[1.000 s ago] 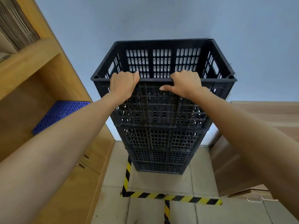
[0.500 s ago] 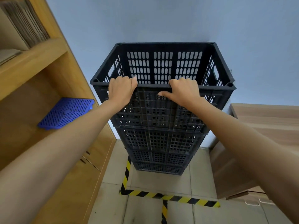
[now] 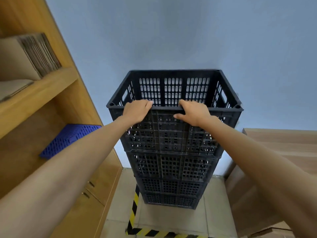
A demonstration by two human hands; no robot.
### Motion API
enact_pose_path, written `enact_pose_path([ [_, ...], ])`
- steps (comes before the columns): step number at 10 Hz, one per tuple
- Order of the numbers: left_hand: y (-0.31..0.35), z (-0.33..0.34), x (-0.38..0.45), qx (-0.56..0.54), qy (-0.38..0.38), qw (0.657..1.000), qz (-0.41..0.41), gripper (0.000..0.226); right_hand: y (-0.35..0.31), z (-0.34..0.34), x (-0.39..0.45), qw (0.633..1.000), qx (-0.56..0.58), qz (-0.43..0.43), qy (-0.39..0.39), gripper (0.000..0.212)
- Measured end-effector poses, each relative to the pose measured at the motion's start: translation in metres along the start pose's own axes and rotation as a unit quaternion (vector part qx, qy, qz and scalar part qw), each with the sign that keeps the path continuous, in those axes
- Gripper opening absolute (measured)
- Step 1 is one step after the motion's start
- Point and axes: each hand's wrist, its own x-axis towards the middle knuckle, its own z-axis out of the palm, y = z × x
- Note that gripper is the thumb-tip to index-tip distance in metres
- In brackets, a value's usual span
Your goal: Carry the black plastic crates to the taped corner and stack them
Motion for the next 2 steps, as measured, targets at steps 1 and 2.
enact_pose_path([
  [1, 0.000, -0.008, 0.007, -0.054, -0.034, 0.998, 0.029, 0.039, 0.001, -0.021, -0.004, 0.999, 0.034, -0.004, -0.036, 0.048],
  [2, 0.012, -0.027, 0.018, -0.081, -0.102, 0.988, 0.081, 0.032, -0.002, -0.048, -0.001, 0.997, 0.074, 0.007, -0.026, 0.039],
])
